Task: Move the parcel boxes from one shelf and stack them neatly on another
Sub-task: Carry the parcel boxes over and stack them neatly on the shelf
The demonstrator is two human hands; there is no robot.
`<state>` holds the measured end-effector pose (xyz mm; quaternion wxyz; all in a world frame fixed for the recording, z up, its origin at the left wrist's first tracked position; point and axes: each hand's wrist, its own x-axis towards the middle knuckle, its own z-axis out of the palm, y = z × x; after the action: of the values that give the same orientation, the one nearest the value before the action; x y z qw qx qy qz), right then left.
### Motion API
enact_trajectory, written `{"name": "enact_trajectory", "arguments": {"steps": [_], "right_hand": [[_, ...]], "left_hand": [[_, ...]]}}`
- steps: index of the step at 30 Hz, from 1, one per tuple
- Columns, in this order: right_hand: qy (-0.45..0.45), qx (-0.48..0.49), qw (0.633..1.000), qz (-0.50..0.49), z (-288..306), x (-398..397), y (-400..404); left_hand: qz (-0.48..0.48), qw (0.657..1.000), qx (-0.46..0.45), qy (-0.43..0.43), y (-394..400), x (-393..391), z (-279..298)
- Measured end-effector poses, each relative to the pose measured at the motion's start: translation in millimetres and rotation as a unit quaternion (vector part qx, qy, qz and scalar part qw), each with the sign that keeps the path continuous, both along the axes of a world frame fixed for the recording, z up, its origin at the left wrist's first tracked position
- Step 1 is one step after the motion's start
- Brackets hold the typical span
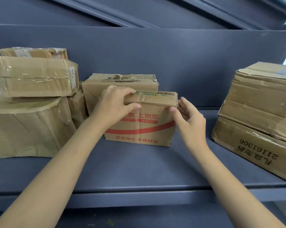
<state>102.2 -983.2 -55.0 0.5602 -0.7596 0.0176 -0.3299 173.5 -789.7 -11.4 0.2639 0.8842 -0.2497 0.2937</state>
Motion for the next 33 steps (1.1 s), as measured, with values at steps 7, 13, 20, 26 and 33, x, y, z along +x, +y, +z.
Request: {"name": "enact_trajectory", "arguments": {"steps": [7, 13, 20, 26, 33], "right_hand": [[0.089, -0.011, 0.995, 0.052, -13, -10, -30], [0.08, -0.005, 0.989, 0.125, -14, -16, -17], [-0.069, -0.067, 0.995, 0.025, 89, -47, -65], [-0.065, 0.044, 0.996, -0.05, 164, -94, -152], [0.034, 0.148, 0.973, -0.172, 160, -106, -221]], "left_hand": [[0.024, 0.925, -0.35, 0.143, -6, 5, -25], [-0.006, 0.898, -0.389, 0.205, -11, -11, -40], [-0.151, 0.917, -0.366, 0.048, -56, -32, 92], [-0.271, 0.912, -0.263, 0.156, -159, -18, 164], [-0.25, 0.915, -0.205, 0.242, -257, -2, 154]]}}
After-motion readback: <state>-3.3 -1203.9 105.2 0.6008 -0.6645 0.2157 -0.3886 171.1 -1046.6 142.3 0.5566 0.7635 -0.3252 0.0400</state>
